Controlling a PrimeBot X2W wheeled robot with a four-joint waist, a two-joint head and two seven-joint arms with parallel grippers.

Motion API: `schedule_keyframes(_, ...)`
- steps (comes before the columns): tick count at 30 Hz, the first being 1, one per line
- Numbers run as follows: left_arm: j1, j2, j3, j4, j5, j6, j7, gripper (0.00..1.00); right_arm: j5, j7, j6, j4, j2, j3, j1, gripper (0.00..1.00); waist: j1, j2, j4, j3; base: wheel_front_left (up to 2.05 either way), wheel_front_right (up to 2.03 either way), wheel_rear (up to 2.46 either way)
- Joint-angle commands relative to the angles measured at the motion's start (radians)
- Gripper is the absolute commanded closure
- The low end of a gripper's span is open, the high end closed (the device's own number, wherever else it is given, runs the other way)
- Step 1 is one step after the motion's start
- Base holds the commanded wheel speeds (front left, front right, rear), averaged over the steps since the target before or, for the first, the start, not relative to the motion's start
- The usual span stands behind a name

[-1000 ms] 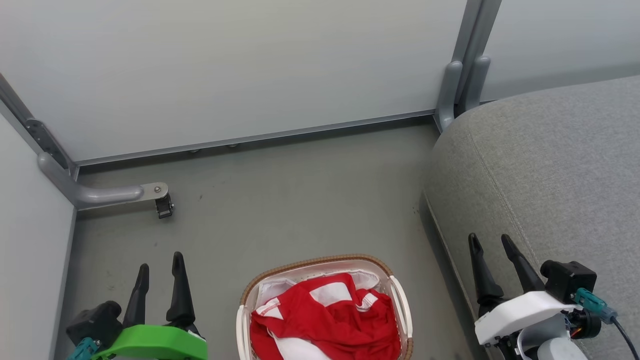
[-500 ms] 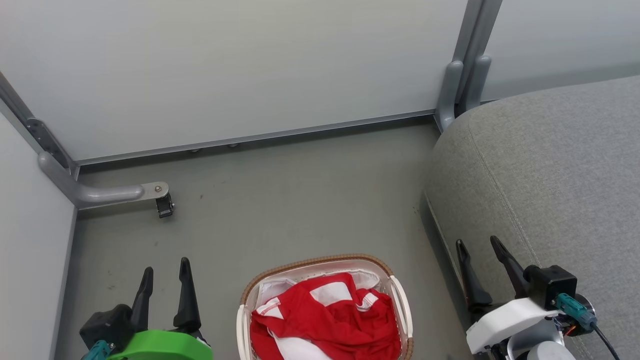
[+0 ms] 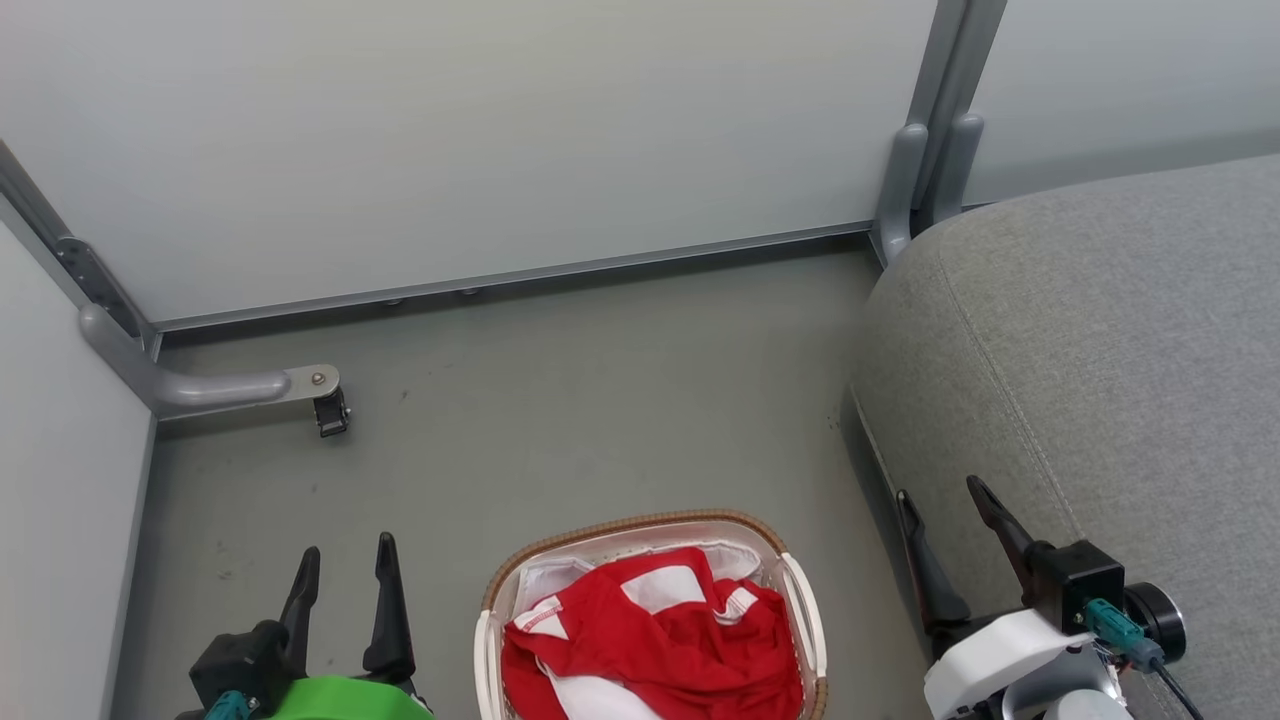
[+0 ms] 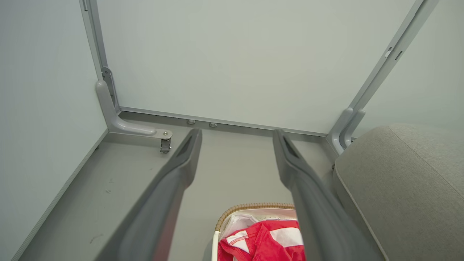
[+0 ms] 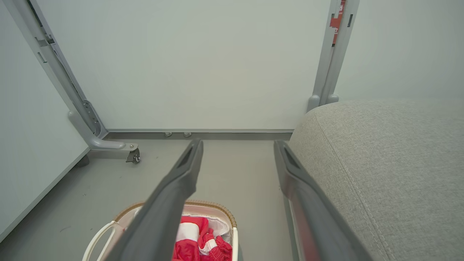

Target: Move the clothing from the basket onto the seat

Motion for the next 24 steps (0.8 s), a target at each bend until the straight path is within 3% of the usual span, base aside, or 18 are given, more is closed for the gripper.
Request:
schedule_keyframes(1, 0.016, 0.007, -0.004, 0.002, 0.024, 0.005, -0.009, 0.0, -0.021, -0.01, 0.0, 0.001, -0.006, 0.004, 0.013, 0.0, 0.0, 0.0, 0.001, -0.001, 0.0, 0.0, 0.0)
schedule_keyframes(24, 0.029, 0.007, -0.017, 0.012, 0.059, 0.008, -0.017, 0.0, -0.061, -0.02, 0.0, 0.005, -0.006, 0.015, 0.024, 0.0, 0.0, 0.0, 0.0, -0.012, 0.0, 0.0, 0.0)
